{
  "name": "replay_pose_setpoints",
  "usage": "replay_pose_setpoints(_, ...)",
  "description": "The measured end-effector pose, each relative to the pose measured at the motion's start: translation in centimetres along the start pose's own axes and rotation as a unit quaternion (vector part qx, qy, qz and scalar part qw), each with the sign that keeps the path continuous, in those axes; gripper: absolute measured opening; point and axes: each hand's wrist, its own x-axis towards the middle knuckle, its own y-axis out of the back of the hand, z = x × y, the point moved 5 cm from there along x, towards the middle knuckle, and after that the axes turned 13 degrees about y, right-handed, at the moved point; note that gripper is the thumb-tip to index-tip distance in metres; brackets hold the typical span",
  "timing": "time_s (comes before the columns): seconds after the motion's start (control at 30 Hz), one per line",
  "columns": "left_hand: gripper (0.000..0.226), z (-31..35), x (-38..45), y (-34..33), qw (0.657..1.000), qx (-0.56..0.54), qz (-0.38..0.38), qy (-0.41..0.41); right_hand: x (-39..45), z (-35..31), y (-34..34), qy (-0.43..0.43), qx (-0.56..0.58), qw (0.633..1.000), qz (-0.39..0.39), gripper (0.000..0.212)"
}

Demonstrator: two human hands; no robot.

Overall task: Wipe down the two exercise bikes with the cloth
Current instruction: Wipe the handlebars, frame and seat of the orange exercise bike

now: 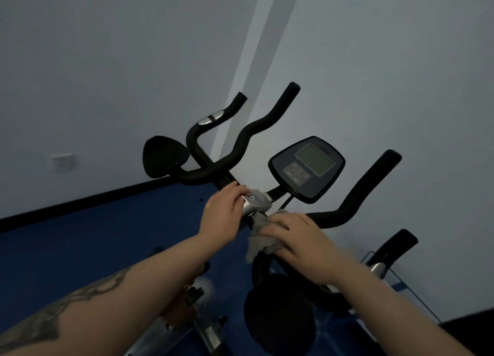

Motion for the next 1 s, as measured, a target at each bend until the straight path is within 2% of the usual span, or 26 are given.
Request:
replay_pose_setpoints(0.07, 0.035, 0.0, -1.1, -0.1, 0.998, -0.052, -0.011, 0.044, -0.2, 2.7, 1.6, -0.023, 0.021, 0.999, -0.01, 0.035)
replay_pose_setpoints(0.17, 0.038, 0.2, -3.0, -0.4, 0.992, -0.097, 0.01, 0.081, -0.4, 3.2, 2.1, -0.056, 0.036, 0.997, 0.032, 0.031)
replay_pose_setpoints(0.27, 0.036, -0.2, -4.7, -0.8, 0.984, -0.142, 0.034, 0.1, -0.4, -0.6, -0.1, 0.049, 0.053, 0.997, 0.027, 0.037)
replay_pose_setpoints(0.33, 0.037, -0.3, -5.5, -1.0, 0.982, -0.151, 0.037, 0.107, -0.7, 0.1, 0.4, 0.073, 0.085, 0.994, 0.001, 0.032)
replay_pose_setpoints(0.4, 0.037, 0.1, -6.1, -1.1, 0.982, -0.149, 0.037, 0.111, -1.0, 2.2, 1.8, 0.042, 0.076, 0.996, -0.001, 0.029)
replay_pose_setpoints(0.5, 0.037, 1.1, -7.1, -1.5, 0.986, -0.126, 0.048, 0.096, -1.9, 3.2, 2.5, -0.045, 0.059, 0.994, 0.076, 0.032)
replay_pose_setpoints(0.57, 0.037, 1.7, -7.7, -2.1, 0.991, -0.095, 0.048, 0.082, -2.6, 1.9, 1.4, -0.04, 0.061, 0.992, 0.105, 0.034)
replay_pose_setpoints(0.67, 0.035, 2.6, -8.0, -2.4, 0.994, -0.051, 0.054, 0.077, -4.2, 3.0, 2.0, -0.029, 0.028, 0.994, 0.098, 0.036)
replay_pose_setpoints(0.8, 0.032, 3.6, -8.0, -2.5, 0.996, -0.023, 0.068, 0.053, -6.1, 7.3, 5.0, -0.166, -0.007, 0.971, 0.173, 0.042)
replay_pose_setpoints(0.9, 0.03, 3.6, -7.9, -2.6, 0.996, 0.003, 0.08, 0.028, -5.5, 6.1, 3.5, -0.15, -0.058, 0.979, 0.123, 0.064)
replay_pose_setpoints(1.0, 0.028, 3.6, -8.1, -2.5, 0.996, -0.003, 0.089, 0.014, -5.1, 6.3, 3.2, -0.159, -0.083, 0.969, 0.173, 0.062)
